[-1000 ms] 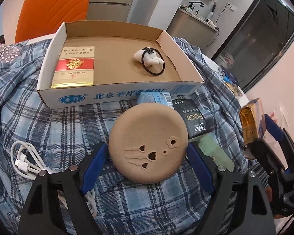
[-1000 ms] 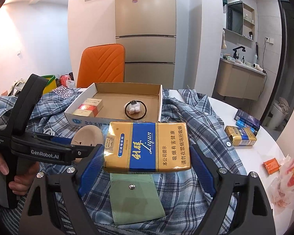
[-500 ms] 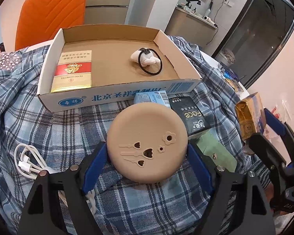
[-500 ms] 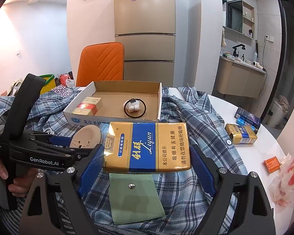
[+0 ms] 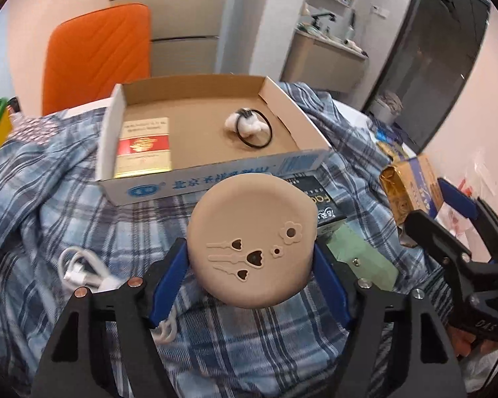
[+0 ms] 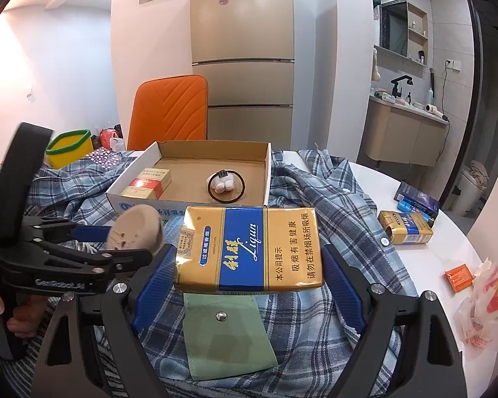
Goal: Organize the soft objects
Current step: 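Lift the gold pack with the right gripper while the left grasps the round beige cat-face disc, then carry the disc and gold pack over the cardboard box with both grippers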
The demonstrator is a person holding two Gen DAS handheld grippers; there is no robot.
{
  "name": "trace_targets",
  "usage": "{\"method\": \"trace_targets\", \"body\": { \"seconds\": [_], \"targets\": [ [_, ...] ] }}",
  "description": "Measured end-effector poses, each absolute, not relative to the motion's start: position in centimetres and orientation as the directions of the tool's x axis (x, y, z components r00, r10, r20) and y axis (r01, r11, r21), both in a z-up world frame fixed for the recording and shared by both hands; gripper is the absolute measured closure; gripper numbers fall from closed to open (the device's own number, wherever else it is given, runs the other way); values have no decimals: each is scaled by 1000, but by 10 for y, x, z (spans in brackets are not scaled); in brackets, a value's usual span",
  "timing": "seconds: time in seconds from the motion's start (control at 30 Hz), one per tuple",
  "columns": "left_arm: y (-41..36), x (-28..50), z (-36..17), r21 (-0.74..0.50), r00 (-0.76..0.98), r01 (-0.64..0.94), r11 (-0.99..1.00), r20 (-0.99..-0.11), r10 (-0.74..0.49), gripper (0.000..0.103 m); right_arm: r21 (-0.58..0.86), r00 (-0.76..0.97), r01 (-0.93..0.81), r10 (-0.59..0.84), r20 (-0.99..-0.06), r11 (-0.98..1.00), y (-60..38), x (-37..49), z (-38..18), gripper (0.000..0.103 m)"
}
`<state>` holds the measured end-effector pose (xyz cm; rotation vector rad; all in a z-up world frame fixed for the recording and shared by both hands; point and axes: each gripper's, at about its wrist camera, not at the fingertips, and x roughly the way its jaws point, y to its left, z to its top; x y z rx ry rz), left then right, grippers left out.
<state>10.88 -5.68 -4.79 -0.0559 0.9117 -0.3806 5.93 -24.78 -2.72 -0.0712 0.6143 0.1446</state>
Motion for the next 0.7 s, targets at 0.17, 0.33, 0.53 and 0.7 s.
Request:
{"method": "trace_targets", "body": {
  "seconds": [0.17,0.33,0.53,0.7],
  "targets": [
    [-47,81,-26,-153,634,271,950,-715,-296,31,-49,823,-157,103,-559,986,-243,50,-17,15],
    [-37,57,-1,-125,697,259,958,-663,-275,30,-41,832,-169,120,-541,985,-237,43,-5,15],
    [-38,45,33,-68,772,237,969,-592,-231,30,-35,857,-178,138,-496,983,-230,39,20,15],
    [-30,49,48,-75,783,202,976,-586,-207,30,-68,896,-178,133,-425,982,-222,37,46,15]
  ]
}}
